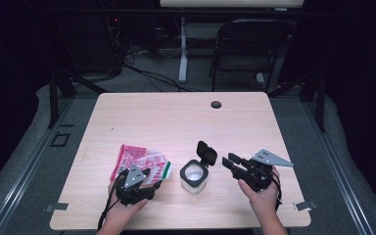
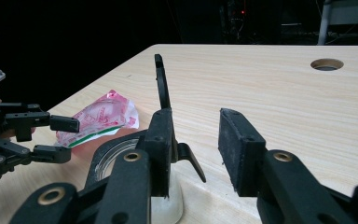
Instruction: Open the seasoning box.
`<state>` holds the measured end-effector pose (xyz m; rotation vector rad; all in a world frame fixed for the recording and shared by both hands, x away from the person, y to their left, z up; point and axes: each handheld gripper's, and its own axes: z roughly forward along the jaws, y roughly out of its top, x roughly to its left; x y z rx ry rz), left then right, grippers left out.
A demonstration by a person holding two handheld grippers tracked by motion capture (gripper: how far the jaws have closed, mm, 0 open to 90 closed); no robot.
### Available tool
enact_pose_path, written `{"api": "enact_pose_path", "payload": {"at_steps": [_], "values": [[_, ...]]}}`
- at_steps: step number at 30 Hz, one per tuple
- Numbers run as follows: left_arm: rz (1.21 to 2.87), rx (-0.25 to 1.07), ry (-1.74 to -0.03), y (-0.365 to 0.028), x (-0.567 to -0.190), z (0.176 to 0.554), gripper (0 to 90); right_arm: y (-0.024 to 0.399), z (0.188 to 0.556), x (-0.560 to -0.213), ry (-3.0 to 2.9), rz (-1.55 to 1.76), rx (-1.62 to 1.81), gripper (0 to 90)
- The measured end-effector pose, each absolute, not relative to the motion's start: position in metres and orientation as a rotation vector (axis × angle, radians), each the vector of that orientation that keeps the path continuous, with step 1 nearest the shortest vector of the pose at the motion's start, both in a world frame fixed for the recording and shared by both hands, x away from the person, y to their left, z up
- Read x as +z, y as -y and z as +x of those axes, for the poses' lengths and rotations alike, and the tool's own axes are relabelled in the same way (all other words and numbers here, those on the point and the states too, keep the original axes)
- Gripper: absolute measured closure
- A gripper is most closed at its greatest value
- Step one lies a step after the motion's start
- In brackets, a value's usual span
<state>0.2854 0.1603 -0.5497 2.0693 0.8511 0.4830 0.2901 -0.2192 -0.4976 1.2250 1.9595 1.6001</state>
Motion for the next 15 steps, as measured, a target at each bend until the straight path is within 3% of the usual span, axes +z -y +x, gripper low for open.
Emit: {"api": "enact_pose_path", "payload": {"at_steps": [15], "values": [[2.098, 0.476, -0.836, -0.1549, -0.5526, 0.2834, 40.0, 0.2131, 0.2945, -0.5055, -1.98, 1.22, 1.567, 59.1]]}}
